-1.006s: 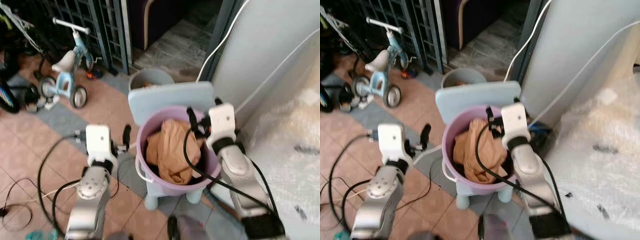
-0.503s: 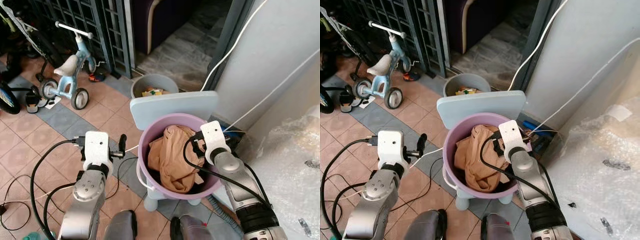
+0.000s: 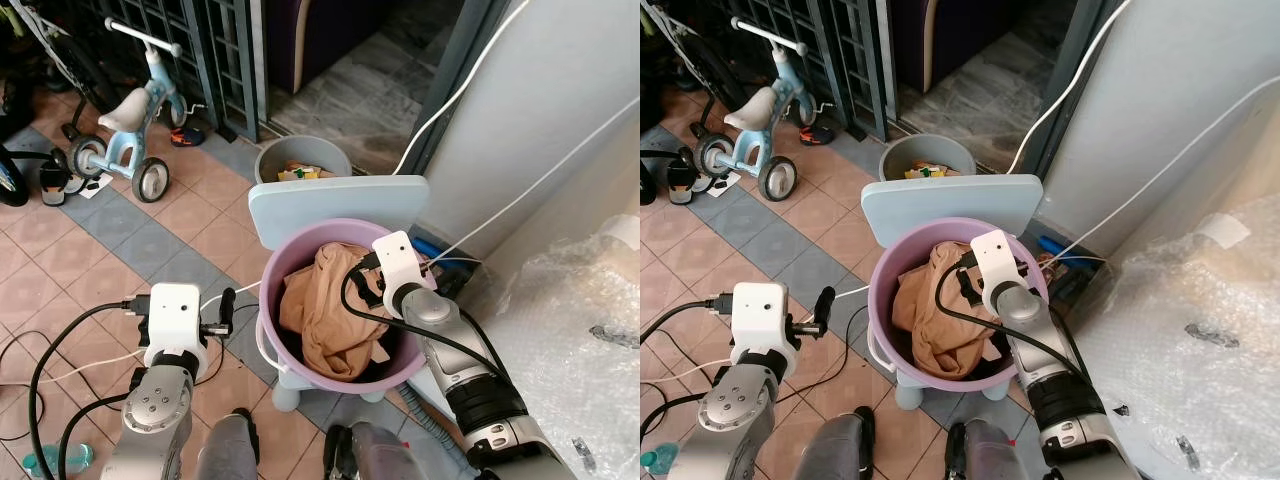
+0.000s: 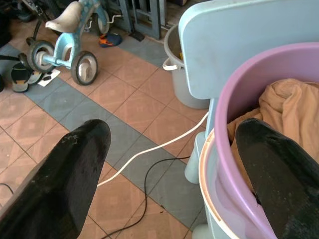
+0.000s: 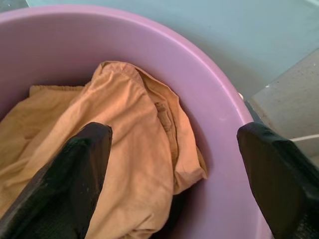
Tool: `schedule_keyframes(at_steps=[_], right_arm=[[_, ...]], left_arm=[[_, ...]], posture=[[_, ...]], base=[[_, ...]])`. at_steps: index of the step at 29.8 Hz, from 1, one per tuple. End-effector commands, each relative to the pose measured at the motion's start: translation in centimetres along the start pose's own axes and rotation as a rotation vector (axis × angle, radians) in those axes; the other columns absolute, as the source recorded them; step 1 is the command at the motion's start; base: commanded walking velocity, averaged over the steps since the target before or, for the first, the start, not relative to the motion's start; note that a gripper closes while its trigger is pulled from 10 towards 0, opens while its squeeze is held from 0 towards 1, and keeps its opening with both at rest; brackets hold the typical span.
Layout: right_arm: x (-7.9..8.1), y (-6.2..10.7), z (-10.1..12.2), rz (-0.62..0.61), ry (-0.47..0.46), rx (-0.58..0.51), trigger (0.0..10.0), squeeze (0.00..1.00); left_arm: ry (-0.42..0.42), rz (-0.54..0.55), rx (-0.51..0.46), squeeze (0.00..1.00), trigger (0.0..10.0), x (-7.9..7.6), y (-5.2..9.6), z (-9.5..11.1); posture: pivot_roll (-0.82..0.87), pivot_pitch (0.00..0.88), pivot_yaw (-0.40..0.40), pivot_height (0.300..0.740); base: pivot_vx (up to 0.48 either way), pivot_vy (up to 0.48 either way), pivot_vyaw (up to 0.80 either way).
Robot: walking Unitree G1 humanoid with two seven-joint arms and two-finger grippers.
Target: Clothes washing
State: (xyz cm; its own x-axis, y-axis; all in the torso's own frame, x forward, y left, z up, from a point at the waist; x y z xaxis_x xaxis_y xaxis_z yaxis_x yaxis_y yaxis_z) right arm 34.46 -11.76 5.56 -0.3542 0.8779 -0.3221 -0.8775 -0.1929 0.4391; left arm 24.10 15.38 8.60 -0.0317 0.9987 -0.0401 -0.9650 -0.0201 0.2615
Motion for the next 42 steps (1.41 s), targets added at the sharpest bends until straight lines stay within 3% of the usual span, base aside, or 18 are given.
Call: schedule_keyframes(at_steps=[1,6,14,20,28,35,37,39,42], right_arm=[[-0.3,0.0,0.0,-0.008,-0.011,-0.006,10.0,0.0],[-0.3,0.0,-0.6,0.013,-0.005,0.013,10.0,0.0],[2.9,0.0,-2.0,0.222,-0.025,0.078,10.0,0.0],[4.5,-1.7,-1.1,0.272,0.019,0.067,10.0,0.0],[7.1,-2.5,0.5,0.318,0.051,0.031,10.0,0.0],[8.6,-2.8,0.4,0.312,0.103,0.027,10.0,0.0],[8.7,-2.9,0.4,0.287,0.129,0.025,10.0,0.0],[8.6,-3.1,0.3,0.245,0.182,0.027,10.0,0.0],[8.2,-3.1,-0.5,0.197,0.198,0.064,10.0,0.0]], left_arm=[[-0.002,-0.009,-0.014,0.0,10.0,-0.1,0.2,0.5],[0.025,0.001,-0.031,0.0,10.0,-0.2,0.1,1.0],[0.013,0.029,-0.006,0.0,10.0,-0.1,0.5,0.6],[-0.023,0.067,0.038,0.0,10.0,1.2,2.1,-0.1],[-0.023,0.127,0.052,0.0,10.0,1.9,4.0,-0.1],[-0.024,0.159,0.066,0.0,10.0,2.1,5.7,-0.2],[-0.058,0.137,0.051,0.0,10.0,2.0,6.1,0.1],[-0.124,0.042,0.016,0.0,10.0,0.7,6.2,0.7],[-0.093,-0.015,0.022,0.0,10.0,-0.9,6.3,0.8]], posture=[[0.15,0.243,-0.068,0.74],[0.15,0.253,-0.067,0.74],[0.17,0.261,-0.058,0.74],[0.24,0.292,-0.056,0.74],[0.32,0.329,-0.083,0.74],[0.36,0.357,-0.097,0.74],[0.36,0.368,-0.102,0.74],[0.35,0.374,-0.104,0.74],[0.34,0.395,-0.115,0.74]], base=[[0.0,0.0,0.0],[0.0,0.0,0.0],[0.0,0.0,0.0],[0.0,0.0,0.0],[0.0,0.0,0.0],[0.0,0.0,0.0],[0.0,0.0,0.0],[0.0,0.0,0.0],[0.0,0.0,0.0]])
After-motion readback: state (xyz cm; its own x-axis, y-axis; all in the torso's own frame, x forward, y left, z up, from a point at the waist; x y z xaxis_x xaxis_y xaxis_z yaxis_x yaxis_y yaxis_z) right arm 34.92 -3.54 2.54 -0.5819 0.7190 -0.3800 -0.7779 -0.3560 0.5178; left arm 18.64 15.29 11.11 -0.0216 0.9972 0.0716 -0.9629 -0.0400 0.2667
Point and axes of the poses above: a point about 5 cm out from each wrist's last joint towards the gripper, its own y axis pointing back from the gripper into the wrist, its own z axis along the axis of the wrist's last joint, x = y × z, the point moved 3 cm from there along -y, pointing out of the wrist towards the gripper, and after that the axes turned 7 degrees about y, right-handed, at the moved point
